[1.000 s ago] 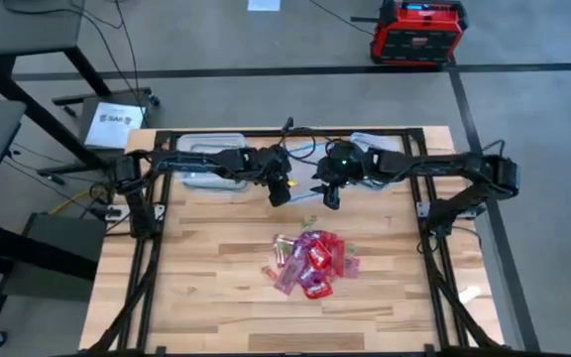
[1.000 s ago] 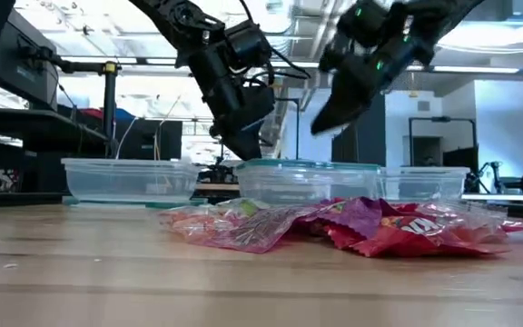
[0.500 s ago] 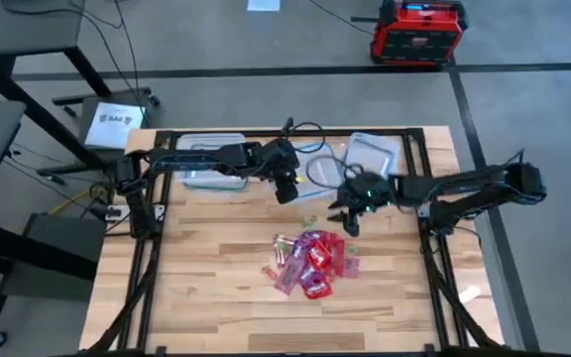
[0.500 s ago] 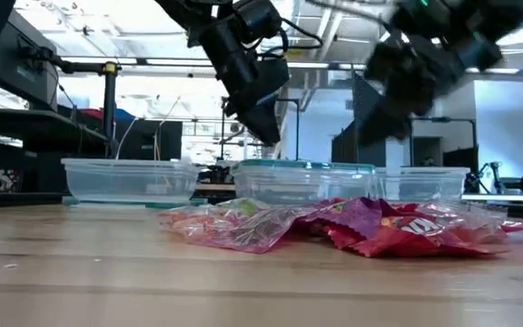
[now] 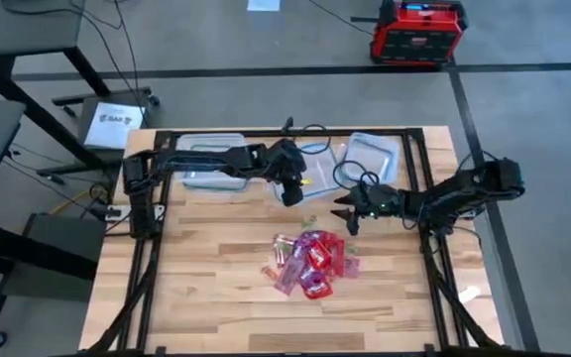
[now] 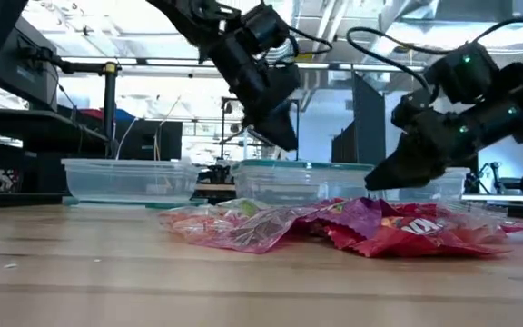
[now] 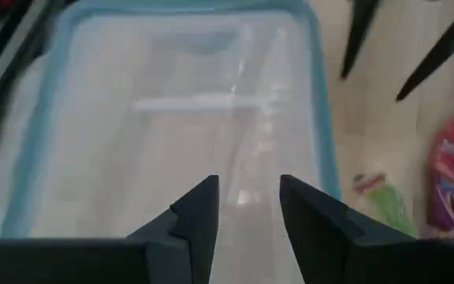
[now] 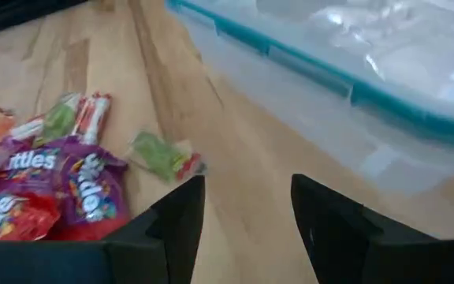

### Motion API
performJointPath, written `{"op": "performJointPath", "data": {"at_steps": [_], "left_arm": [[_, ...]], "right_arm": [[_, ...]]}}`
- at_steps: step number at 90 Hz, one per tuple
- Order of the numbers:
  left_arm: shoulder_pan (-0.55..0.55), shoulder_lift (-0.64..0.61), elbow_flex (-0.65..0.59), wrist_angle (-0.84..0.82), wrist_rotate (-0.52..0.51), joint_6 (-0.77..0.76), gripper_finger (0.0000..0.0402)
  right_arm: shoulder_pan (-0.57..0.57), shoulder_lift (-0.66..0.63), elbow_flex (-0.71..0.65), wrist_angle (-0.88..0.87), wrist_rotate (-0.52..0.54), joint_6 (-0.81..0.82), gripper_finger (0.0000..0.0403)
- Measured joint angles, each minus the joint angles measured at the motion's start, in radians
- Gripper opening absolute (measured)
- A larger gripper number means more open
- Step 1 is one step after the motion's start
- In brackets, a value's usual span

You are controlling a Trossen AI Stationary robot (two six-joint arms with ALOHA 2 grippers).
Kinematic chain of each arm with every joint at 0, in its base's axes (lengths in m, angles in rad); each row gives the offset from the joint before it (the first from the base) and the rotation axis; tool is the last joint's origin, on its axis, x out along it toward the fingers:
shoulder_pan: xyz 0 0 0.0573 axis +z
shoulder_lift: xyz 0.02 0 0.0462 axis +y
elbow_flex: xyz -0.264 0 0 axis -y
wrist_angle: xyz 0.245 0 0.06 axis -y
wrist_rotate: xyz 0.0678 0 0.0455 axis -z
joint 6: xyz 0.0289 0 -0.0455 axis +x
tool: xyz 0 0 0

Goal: Sort candy
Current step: Open the bottom left transparent bin

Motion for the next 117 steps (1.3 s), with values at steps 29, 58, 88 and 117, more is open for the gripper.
{"op": "performJointPath", "data": {"at_steps": [29,58,88,117], "left_arm": [[0.004,0.050,0.001,0.015,0.061,0.108,0.0123],[0.004,0.049,0.001,0.002,0.109,0.154,0.0123],[0.003,0.112,0.004,-0.004,0.138,0.124,0.0123],[0.008,0.158,0.003,0.013,0.126,0.077,0.0123]], "right_arm": [[-0.075,0.158,0.001,0.196,0.000,-0.014,0.0177],[-0.113,0.229,0.052,0.287,-0.085,-0.013,0.0177],[-0.114,0.288,0.121,0.301,-0.230,-0.028,0.0177],[-0.111,0.362,0.125,0.490,-0.528,0.024,0.0175]]}}
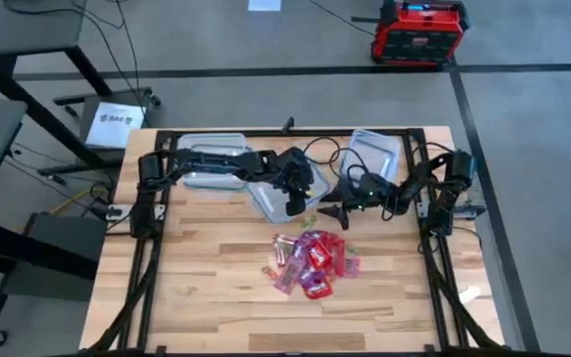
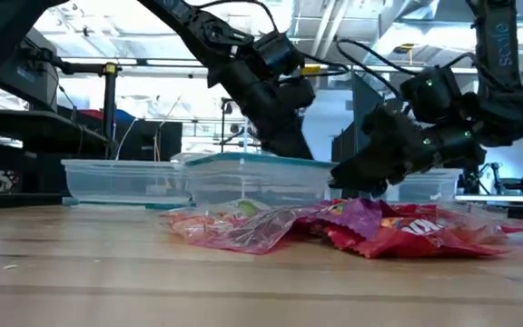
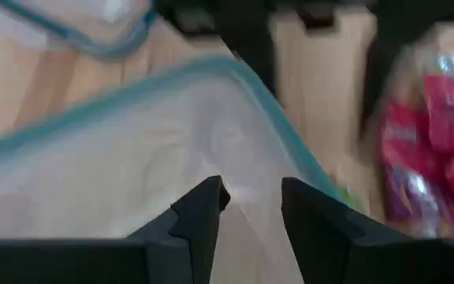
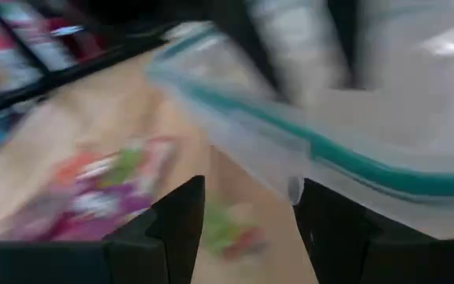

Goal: Sort candy
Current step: Open the bottom left transparent bin

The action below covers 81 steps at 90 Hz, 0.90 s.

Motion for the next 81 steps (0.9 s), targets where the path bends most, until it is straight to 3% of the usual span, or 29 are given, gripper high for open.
{"op": "performJointPath", "data": {"at_steps": [7,14,31,47,55,64,81], "left_arm": [[0.001,0.001,0.000,0.004,-0.005,-0.002,0.0123],[0.002,0.001,0.000,0.004,-0.012,-0.003,0.0123],[-0.005,-0.035,-0.003,-0.001,-0.030,-0.015,0.0123],[-0.007,-0.133,-0.009,-0.033,-0.039,-0.035,0.0123],[-0.007,-0.195,-0.012,-0.029,-0.079,-0.025,0.0123],[-0.007,-0.275,-0.007,-0.067,-0.125,-0.040,0.0123],[-0.028,-0.364,-0.008,-0.262,-0.188,-0.142,0.0123]], "right_arm": [[0.002,-0.002,0.007,0.141,-0.107,0.014,0.0167],[0.007,-0.008,0.011,0.228,-0.147,0.045,0.0155],[0.008,-0.055,0.002,0.205,-0.200,0.054,0.0128],[0.016,-0.188,0.005,0.140,-0.173,0.007,0.0121],[-0.005,-0.274,0.043,-0.046,-0.141,0.020,0.0120],[-0.021,-0.366,0.130,-0.395,-0.099,-0.102,0.0120],[-0.016,-0.415,0.396,-1.077,0.195,-0.406,0.0120]]}}
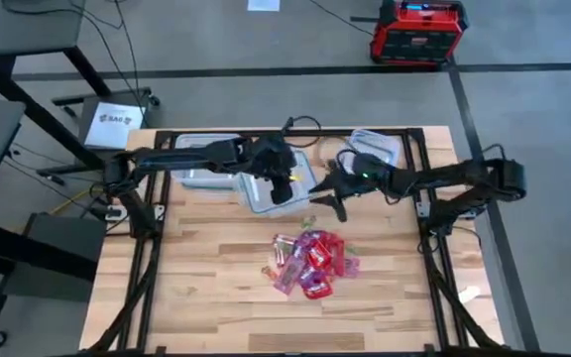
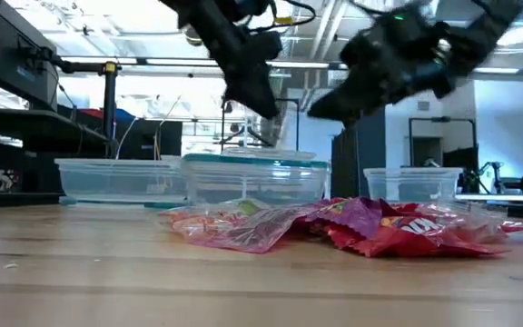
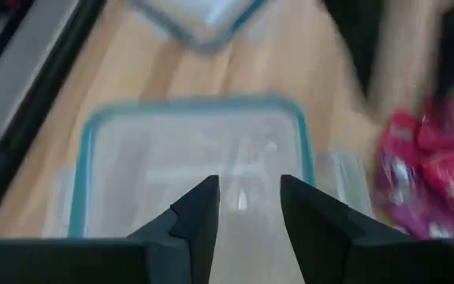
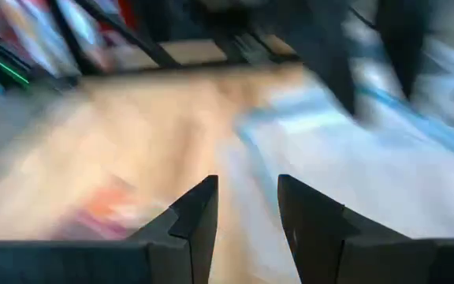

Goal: Sort candy
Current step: Open the bottom left transparent bin

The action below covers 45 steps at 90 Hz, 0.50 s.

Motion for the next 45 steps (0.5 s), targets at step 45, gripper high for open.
{"op": "performJointPath", "data": {"at_steps": [45], "left_arm": [[-0.016,-0.009,-0.321,0.158,-0.046,-0.164,0.0123]], "right_arm": [[-0.077,0.267,0.254,-0.372,0.100,-0.113,0.0120]]}}
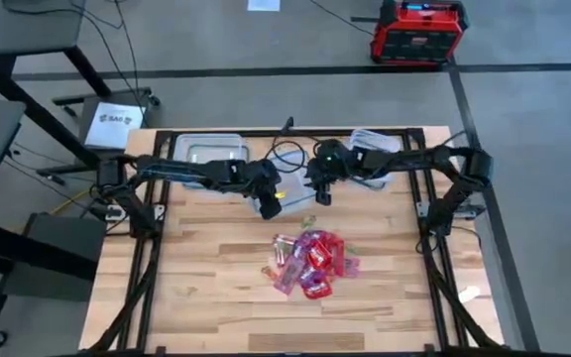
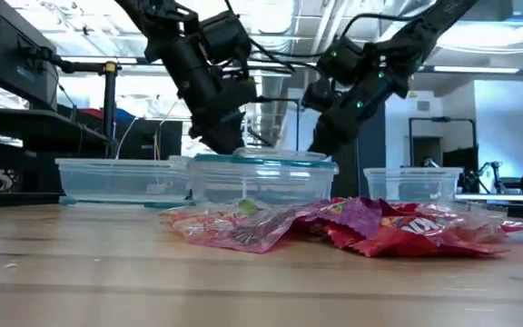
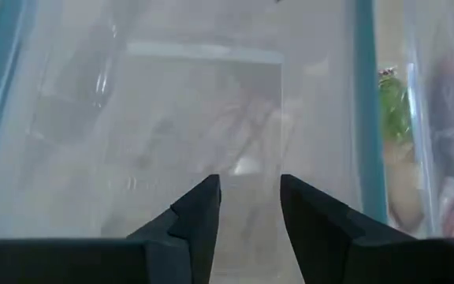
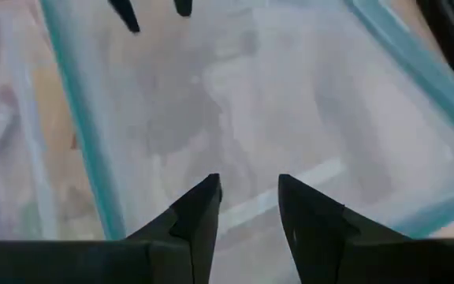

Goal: Sort candy
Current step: Open the bottom left transparent bin

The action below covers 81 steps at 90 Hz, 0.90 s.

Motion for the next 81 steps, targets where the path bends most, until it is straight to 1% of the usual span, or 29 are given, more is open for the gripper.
{"op": "performJointPath", "data": {"at_steps": [11,16,25,30,34,41,47,55,61,66,70,75,81], "left_arm": [[0.028,0.003,0.000,0.057,-0.003,0.066,0.0123],[0.045,0.003,-0.001,0.100,-0.005,0.100,0.0123],[0.079,0.005,-0.004,0.182,-0.017,0.150,0.0123],[0.098,0.007,-0.004,0.245,-0.026,0.176,0.0123],[0.111,0.005,-0.004,0.276,-0.038,0.192,0.0123],[0.129,-0.014,-0.002,0.303,-0.058,0.190,0.0123],[0.132,-0.039,-0.002,0.310,-0.059,0.161,0.0123],[0.117,-0.080,-0.002,0.299,-0.054,0.125,0.0123],[0.102,-0.105,-0.001,0.300,-0.035,0.104,0.0123],[0.090,-0.114,-0.001,0.320,-0.013,0.083,0.0123],[0.084,-0.115,-0.001,0.347,0.023,0.071,0.0123],[0.077,-0.113,-0.001,0.382,0.083,0.060,0.0123],[0.074,-0.110,0.000,0.418,0.142,0.050,0.0123]], "right_arm": [[0.045,-0.026,0.001,-0.088,0.005,0.050,0.0120],[0.073,-0.040,-0.003,-0.108,-0.015,0.075,0.0120],[0.131,-0.072,-0.008,-0.082,-0.054,0.088,0.0120],[0.156,-0.095,-0.008,-0.029,-0.059,0.084,0.0120],[0.173,-0.125,-0.007,-0.023,-0.061,0.064,0.0120],[0.193,-0.192,-0.006,-0.058,-0.060,0.045,0.0120],[0.195,-0.261,-0.006,-0.145,-0.059,0.053,0.0120],[0.193,-0.349,-0.021,-0.240,-0.057,0.121,0.0120],[0.194,-0.407,-0.076,-0.262,-0.057,0.195,0.0120],[0.208,-0.448,-0.157,-0.206,-0.061,0.268,0.0120],[0.226,-0.473,-0.244,-0.118,-0.064,0.336,0.0120],[0.252,-0.498,-0.367,0.039,-0.066,0.420,0.0120],[0.285,-0.503,-0.519,0.274,-0.055,0.514,0.0120]]}}
